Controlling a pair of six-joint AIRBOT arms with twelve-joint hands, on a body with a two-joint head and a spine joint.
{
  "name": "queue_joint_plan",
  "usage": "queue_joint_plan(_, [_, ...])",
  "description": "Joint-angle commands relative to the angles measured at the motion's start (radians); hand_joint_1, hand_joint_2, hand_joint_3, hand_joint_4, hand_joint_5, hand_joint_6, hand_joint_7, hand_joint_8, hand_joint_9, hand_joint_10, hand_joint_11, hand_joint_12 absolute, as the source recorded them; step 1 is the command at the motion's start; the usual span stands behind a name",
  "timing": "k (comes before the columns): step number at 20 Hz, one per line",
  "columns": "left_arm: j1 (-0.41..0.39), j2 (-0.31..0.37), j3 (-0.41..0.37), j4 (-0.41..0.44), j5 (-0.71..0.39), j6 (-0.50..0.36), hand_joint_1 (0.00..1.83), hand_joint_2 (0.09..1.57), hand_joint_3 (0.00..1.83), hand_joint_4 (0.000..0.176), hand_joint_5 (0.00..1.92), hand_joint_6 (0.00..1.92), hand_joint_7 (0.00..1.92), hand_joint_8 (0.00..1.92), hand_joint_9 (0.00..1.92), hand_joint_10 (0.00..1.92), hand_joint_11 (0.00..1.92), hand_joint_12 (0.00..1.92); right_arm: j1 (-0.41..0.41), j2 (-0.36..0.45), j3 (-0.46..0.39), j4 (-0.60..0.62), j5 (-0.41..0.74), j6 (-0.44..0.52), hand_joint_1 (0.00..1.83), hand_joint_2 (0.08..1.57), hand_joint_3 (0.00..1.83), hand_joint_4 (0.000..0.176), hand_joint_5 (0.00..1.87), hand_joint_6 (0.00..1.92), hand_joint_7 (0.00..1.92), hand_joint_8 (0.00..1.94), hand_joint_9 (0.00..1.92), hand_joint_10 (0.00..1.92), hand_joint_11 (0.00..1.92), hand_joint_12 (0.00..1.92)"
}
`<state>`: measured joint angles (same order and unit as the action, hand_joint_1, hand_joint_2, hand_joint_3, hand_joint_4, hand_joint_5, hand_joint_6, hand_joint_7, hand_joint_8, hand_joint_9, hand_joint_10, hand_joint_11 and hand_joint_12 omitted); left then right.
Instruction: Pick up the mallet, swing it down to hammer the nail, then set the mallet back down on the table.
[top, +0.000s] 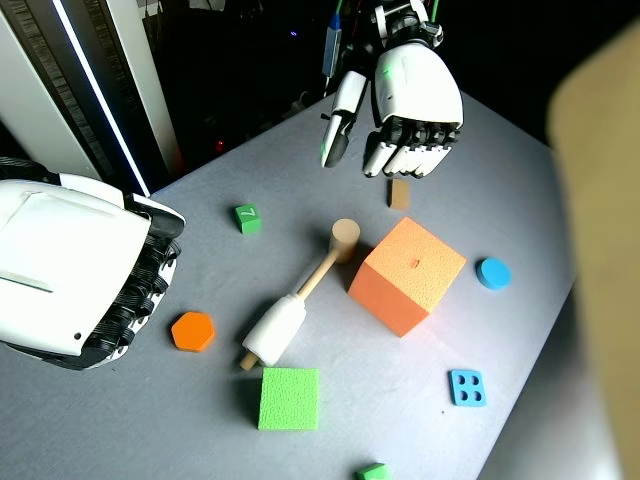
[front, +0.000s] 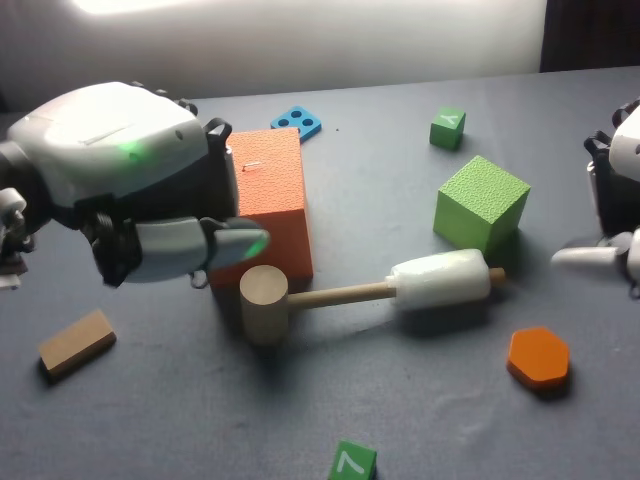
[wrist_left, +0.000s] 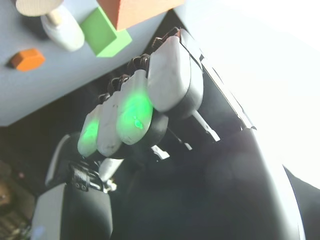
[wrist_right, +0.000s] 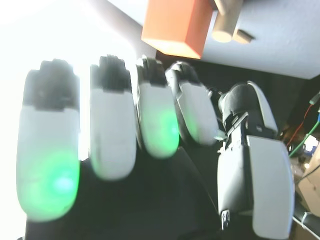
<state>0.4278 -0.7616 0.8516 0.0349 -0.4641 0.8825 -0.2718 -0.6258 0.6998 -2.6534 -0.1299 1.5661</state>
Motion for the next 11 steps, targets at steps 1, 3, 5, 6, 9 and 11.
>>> queue_joint_plan(1, [-0.014, 0.01, -0.005, -0.005, -0.102, 0.002, 1.29, 1.32, 0.0, 0.176, 1.5, 1.92, 1.57, 1.92, 1.6, 1.92, 1.62, 1.92, 0.01, 0.002, -0.003, -0.016, -0.108, -0.003, 1.05, 1.44, 0.01, 0.163, 1.53, 1.92, 1.76, 1.94, 1.82, 1.92, 1.92, 1.92])
queue_joint_plan(3, [-0.012, 0.01, -0.014, -0.002, -0.106, 0.002, 1.26, 1.35, 0.0, 0.175, 1.51, 1.92, 1.52, 1.92, 1.54, 1.92, 1.56, 1.92, 0.013, -0.002, -0.003, -0.016, -0.112, -0.006, 1.03, 1.46, 0.02, 0.175, 1.54, 1.92, 1.75, 1.94, 1.83, 1.92, 1.92, 1.92])
queue_joint_plan(5, [-0.011, 0.01, -0.016, 0.019, -0.107, -0.017, 1.15, 1.36, 0.0, 0.174, 1.5, 1.92, 1.53, 1.92, 1.54, 1.92, 1.54, 1.92, 0.011, -0.004, -0.003, -0.016, -0.116, -0.009, 1.03, 1.45, 0.01, 0.176, 1.55, 1.92, 1.75, 1.94, 1.83, 1.92, 1.92, 1.92])
queue_joint_plan(6, [-0.011, 0.01, -0.018, 0.023, -0.108, -0.019, 1.12, 1.36, 0.0, 0.172, 1.5, 1.92, 1.53, 1.92, 1.54, 1.92, 1.53, 1.92, 0.004, -0.006, -0.003, -0.016, -0.127, -0.014, 1.03, 1.45, 0.01, 0.176, 1.55, 1.92, 1.75, 1.94, 1.83, 1.92, 1.92, 1.92])
queue_joint_plan(9, [-0.012, 0.01, -0.019, 0.025, -0.114, -0.025, 1.06, 1.36, 0.0, 0.161, 1.44, 1.92, 1.5, 1.92, 1.51, 1.92, 1.46, 1.92, 0.004, -0.01, -0.003, -0.016, -0.137, -0.04, 1.02, 1.44, 0.0, 0.176, 1.52, 1.92, 1.72, 1.94, 1.8, 1.92, 1.9, 1.92])
queue_joint_plan(11, [-0.012, 0.01, -0.019, 0.025, -0.114, -0.025, 1.01, 1.37, 0.01, 0.154, 1.43, 1.92, 1.48, 1.92, 1.48, 1.92, 1.43, 1.92, 0.007, -0.013, -0.003, -0.016, -0.137, -0.045, 1.02, 1.43, 0.0, 0.176, 1.5, 1.92, 1.71, 1.94, 1.8, 1.92, 1.89, 1.92])
